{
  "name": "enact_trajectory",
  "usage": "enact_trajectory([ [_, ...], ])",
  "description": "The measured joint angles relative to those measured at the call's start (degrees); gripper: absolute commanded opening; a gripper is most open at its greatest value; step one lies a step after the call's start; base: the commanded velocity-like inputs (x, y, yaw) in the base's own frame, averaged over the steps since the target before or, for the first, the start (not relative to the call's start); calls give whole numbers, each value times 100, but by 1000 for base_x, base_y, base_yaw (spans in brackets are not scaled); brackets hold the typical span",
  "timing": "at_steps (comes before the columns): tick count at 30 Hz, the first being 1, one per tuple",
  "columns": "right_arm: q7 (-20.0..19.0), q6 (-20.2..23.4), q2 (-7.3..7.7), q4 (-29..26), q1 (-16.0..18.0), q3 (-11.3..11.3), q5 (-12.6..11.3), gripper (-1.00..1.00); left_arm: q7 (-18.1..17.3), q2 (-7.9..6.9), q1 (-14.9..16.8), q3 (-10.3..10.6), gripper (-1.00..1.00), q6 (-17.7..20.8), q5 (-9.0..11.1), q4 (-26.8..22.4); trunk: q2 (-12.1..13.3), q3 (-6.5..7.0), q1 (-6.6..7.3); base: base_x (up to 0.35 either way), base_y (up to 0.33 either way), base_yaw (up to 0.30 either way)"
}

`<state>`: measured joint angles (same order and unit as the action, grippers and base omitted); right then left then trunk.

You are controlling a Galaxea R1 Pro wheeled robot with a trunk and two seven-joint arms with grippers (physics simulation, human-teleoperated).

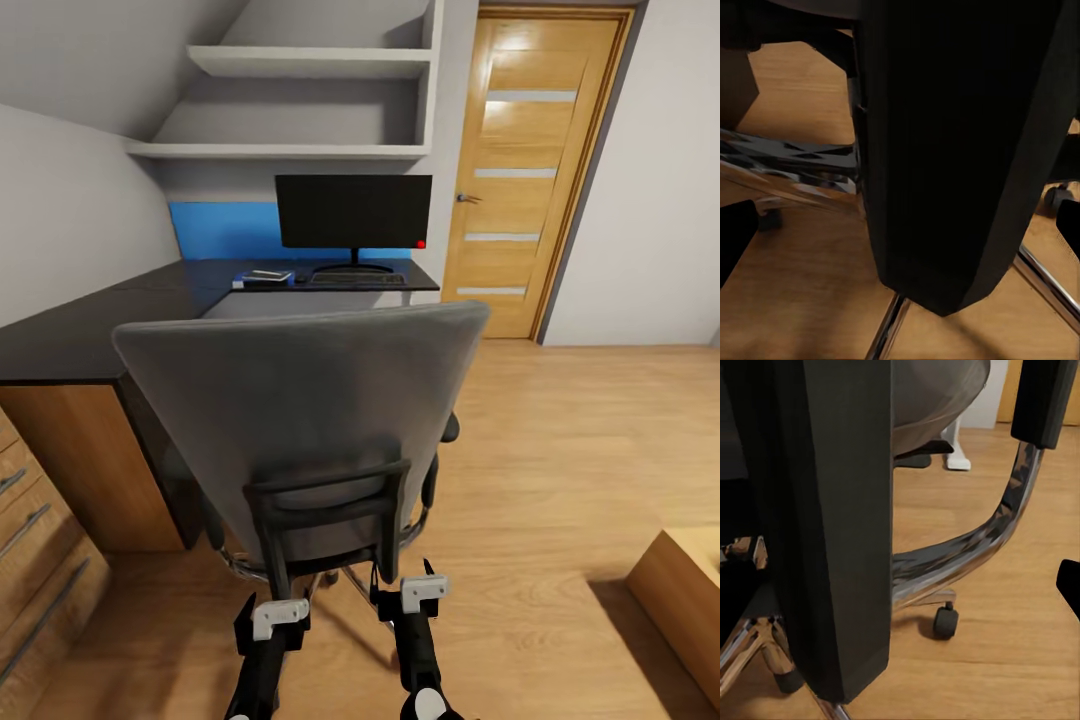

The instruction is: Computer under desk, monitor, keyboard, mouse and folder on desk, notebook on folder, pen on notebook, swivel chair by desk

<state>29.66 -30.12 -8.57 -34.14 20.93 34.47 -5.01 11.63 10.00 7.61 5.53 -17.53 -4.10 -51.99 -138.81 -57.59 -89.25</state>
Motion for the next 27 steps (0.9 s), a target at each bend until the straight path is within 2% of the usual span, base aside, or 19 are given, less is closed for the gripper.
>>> enact_trajectory([
  [27, 5, -18, 1, 36, -2, -21, -20, 100, -5, 0, 0, 5, 100, 5, -8, 65, 0, 0, 1, 273, -2, 0],
])
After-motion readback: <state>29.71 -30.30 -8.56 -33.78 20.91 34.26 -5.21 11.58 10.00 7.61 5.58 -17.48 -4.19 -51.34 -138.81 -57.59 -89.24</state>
